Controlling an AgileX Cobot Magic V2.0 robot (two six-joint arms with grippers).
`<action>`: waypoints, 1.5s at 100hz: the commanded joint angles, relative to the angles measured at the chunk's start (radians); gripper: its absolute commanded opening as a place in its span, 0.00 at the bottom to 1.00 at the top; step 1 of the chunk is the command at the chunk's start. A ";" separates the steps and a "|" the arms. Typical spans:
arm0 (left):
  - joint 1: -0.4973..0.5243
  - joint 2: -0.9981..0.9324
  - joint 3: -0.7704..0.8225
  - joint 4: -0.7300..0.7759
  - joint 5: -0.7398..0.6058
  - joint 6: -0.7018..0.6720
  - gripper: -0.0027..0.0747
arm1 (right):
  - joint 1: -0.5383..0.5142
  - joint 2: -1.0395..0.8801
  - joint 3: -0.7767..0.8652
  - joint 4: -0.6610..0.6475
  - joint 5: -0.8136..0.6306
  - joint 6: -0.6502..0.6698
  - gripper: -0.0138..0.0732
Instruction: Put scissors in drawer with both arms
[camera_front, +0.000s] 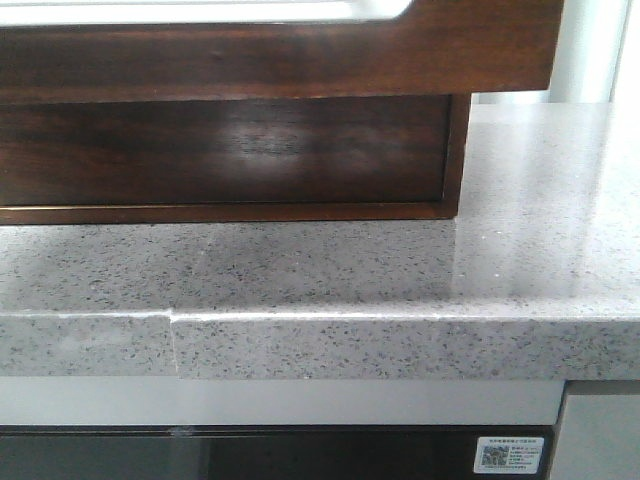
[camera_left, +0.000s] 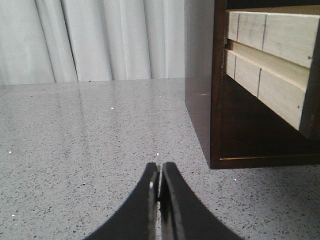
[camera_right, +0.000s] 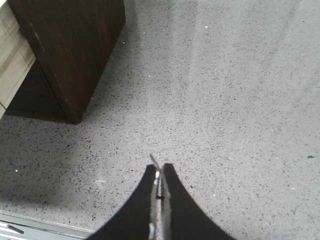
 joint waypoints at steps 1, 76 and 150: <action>0.002 -0.032 0.036 0.001 -0.085 -0.011 0.01 | -0.008 0.001 -0.024 -0.005 -0.067 -0.002 0.08; 0.002 -0.032 0.036 0.001 -0.085 -0.011 0.01 | -0.238 -0.603 0.697 0.061 -0.656 -0.003 0.08; 0.002 -0.030 0.036 0.001 -0.085 -0.011 0.01 | -0.254 -0.647 0.766 0.042 -0.708 -0.003 0.08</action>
